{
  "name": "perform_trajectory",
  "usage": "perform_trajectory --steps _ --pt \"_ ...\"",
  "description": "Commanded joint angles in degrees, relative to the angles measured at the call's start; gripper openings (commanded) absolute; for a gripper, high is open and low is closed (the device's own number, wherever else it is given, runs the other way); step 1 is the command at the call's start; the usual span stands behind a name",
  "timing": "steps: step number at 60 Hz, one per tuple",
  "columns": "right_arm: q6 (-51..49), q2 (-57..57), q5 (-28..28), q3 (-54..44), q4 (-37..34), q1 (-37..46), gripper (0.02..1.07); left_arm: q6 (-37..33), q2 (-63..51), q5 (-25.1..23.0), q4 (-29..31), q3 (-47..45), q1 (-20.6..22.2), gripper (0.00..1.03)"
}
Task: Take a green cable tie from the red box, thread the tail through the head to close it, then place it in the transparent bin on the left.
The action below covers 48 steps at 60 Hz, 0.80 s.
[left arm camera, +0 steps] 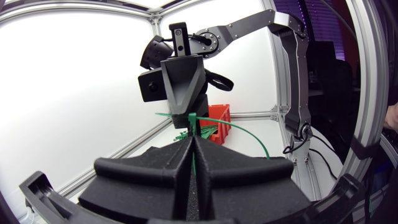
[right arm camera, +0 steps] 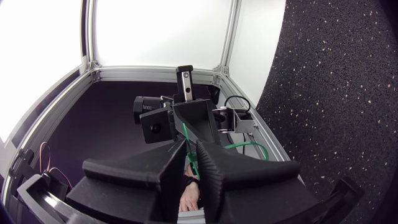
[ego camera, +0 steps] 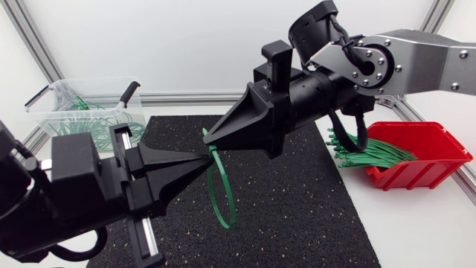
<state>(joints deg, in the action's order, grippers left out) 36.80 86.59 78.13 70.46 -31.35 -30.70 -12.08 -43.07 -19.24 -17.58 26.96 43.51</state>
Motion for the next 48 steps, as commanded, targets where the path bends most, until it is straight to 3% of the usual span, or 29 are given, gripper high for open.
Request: perform_trajectory --steps 1,13,16,26,44,48 --pt "-0.8 -1.2 -0.2 1.3 -0.8 -0.5 0.20 -0.9 1.1 0.0 -0.1 0.0 -0.4 0.04" --pt "-1.1 -1.6 -1.0 1.8 -1.8 -0.6 0.20 -0.8 2.0 0.0 0.8 -0.1 0.0 0.04" --pt "-1.2 -1.7 -1.8 1.8 -1.8 -0.9 0.08 -0.8 2.2 0.1 0.9 -0.2 0.1 0.04" --pt "-0.8 -1.0 -3.1 2.8 -2.8 -1.6 0.08 -0.7 2.5 0.0 0.9 -0.5 1.0 0.04" --pt "-0.7 2.4 -5.9 4.5 -3.8 -1.9 0.08 -0.5 3.4 8.4 1.4 -0.3 13.8 0.04" --pt "-0.8 2.5 -6.2 4.3 -3.8 -1.9 0.08 -0.5 3.3 9.0 1.4 -0.2 14.5 0.04"
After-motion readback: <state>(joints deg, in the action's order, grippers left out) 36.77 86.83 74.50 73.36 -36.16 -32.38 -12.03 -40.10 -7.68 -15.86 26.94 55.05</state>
